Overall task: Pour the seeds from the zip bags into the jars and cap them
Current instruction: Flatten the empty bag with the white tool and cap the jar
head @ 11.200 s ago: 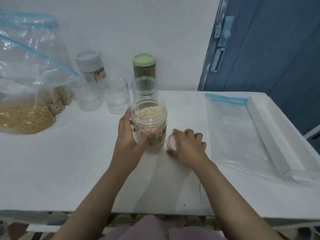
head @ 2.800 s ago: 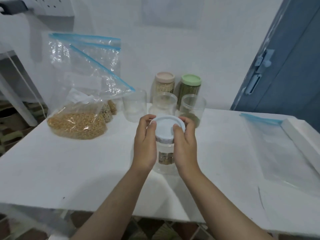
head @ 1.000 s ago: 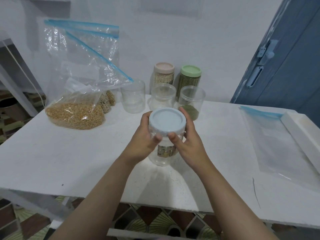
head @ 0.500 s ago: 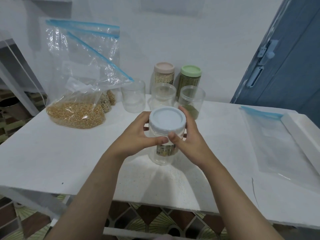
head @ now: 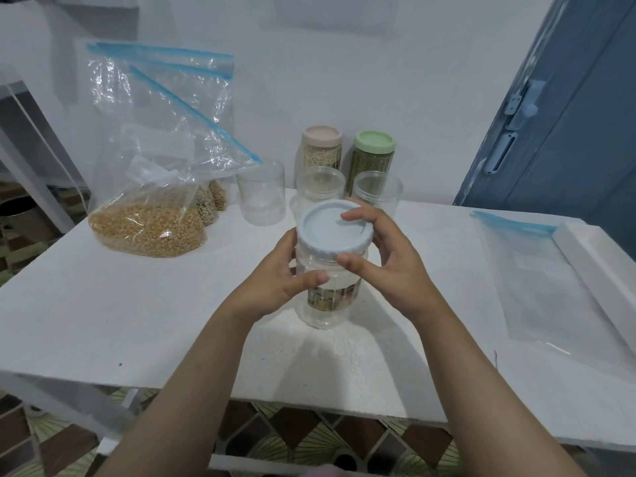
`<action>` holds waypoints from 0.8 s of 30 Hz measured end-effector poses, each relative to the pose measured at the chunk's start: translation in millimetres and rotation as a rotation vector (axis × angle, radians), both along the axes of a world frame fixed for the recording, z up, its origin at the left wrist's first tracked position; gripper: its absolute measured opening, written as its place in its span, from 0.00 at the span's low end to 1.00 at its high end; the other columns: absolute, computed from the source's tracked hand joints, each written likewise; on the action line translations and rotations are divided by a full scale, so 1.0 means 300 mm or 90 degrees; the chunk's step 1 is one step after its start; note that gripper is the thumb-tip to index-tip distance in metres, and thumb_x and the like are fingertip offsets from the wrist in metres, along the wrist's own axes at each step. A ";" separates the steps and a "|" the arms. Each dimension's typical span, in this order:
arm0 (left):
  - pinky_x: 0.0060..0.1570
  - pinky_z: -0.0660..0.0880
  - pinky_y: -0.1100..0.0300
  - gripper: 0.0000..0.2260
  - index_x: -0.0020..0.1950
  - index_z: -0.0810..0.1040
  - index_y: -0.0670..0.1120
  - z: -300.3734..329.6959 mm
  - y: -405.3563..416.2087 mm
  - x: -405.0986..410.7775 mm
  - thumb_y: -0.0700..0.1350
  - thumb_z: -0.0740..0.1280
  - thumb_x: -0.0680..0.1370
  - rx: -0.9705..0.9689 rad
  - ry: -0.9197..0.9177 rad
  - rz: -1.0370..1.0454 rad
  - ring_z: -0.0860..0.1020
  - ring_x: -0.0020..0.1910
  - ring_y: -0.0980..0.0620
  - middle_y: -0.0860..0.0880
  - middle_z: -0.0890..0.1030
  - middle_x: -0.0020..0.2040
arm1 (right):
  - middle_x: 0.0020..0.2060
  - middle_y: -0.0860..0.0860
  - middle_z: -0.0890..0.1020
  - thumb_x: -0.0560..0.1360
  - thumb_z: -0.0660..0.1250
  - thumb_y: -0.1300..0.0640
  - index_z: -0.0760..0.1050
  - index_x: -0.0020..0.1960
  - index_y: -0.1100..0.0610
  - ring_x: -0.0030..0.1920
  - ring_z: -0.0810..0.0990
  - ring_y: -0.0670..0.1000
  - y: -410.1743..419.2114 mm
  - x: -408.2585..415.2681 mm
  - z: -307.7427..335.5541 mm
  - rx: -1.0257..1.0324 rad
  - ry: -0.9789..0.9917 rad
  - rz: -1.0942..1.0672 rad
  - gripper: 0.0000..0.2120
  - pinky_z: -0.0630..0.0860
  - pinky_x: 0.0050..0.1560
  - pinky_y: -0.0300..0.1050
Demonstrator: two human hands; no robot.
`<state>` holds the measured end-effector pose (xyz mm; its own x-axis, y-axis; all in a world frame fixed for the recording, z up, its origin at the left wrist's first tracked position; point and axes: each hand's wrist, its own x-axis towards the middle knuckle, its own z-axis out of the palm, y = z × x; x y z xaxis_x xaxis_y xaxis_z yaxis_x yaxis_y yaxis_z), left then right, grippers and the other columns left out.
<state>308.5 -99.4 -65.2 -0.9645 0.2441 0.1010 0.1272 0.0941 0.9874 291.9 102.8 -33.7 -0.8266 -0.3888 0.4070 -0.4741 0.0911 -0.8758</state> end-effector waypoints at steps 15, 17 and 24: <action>0.57 0.73 0.69 0.47 0.74 0.57 0.65 -0.056 0.115 -0.031 0.74 0.73 0.60 0.018 0.018 0.030 0.71 0.68 0.62 0.63 0.70 0.68 | 0.35 0.38 0.75 0.78 0.58 0.37 0.72 0.47 0.64 0.39 0.74 0.39 0.101 -0.055 0.025 -0.152 0.002 -0.335 0.27 0.78 0.43 0.50; 0.58 0.73 0.67 0.49 0.75 0.56 0.64 -0.064 0.135 -0.037 0.75 0.72 0.59 0.014 0.022 0.048 0.71 0.68 0.63 0.62 0.70 0.68 | 0.34 0.39 0.74 0.82 0.60 0.43 0.73 0.46 0.61 0.37 0.72 0.39 0.154 -0.084 0.002 -0.189 -0.014 -0.454 0.21 0.73 0.37 0.37; 0.59 0.71 0.67 0.51 0.77 0.55 0.63 -0.069 0.202 -0.045 0.78 0.69 0.59 0.029 0.026 0.075 0.69 0.71 0.60 0.65 0.70 0.69 | 0.50 0.54 0.82 0.80 0.66 0.58 0.78 0.59 0.55 0.47 0.79 0.53 0.325 -0.141 -0.231 0.156 -0.145 -0.513 0.09 0.74 0.42 0.40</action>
